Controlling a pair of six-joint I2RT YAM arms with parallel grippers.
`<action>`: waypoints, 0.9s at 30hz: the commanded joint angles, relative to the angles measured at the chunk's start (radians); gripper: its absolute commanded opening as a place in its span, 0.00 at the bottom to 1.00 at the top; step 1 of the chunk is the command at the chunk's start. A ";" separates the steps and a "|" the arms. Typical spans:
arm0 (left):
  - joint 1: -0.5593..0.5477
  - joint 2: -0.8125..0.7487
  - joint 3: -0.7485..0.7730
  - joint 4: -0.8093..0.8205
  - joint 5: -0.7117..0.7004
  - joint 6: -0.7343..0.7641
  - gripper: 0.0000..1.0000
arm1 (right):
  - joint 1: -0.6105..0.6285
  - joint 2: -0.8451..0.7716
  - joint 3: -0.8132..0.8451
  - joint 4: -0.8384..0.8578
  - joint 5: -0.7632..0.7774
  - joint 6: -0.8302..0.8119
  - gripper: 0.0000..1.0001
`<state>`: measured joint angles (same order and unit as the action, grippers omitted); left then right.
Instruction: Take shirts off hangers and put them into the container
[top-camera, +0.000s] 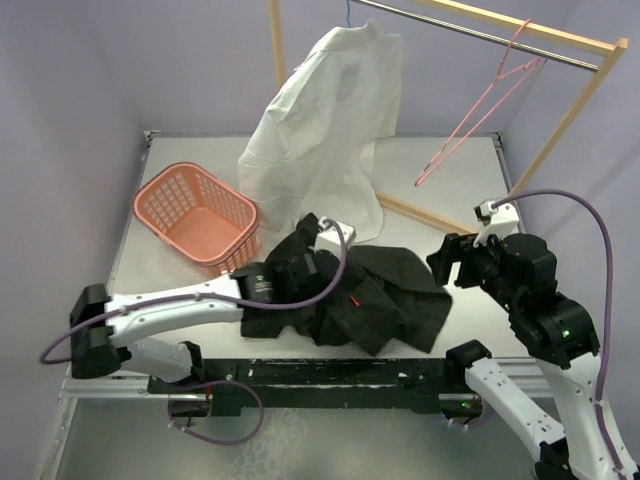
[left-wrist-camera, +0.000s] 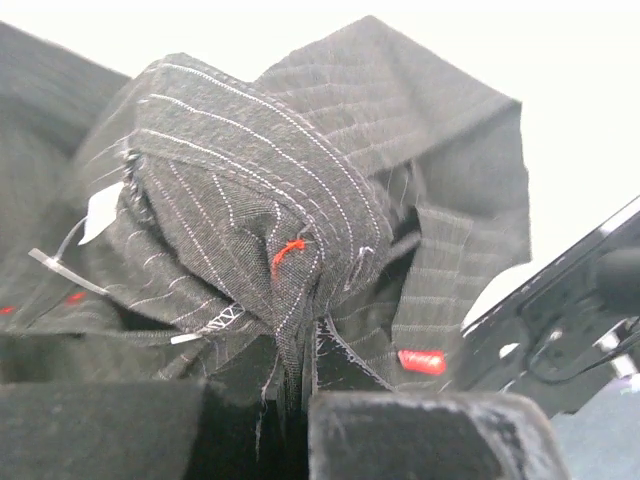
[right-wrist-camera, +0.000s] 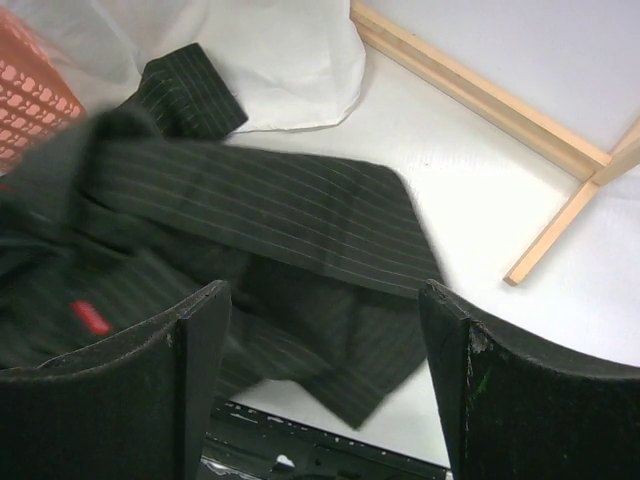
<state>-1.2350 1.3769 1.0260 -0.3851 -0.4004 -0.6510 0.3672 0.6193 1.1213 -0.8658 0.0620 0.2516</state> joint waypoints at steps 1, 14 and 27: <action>0.019 -0.163 0.252 -0.277 -0.226 0.163 0.00 | -0.001 -0.015 -0.002 0.038 0.022 0.018 0.77; 0.152 -0.078 1.114 -0.470 -0.483 0.644 0.00 | -0.001 0.017 -0.025 0.100 -0.027 0.028 0.77; 0.040 0.140 1.547 0.325 -0.705 1.473 0.00 | -0.002 0.073 -0.062 0.167 -0.095 0.030 0.77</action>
<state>-1.1240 1.5059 2.5076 -0.4885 -1.0313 0.4320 0.3672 0.6682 1.0706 -0.7738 0.0051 0.2771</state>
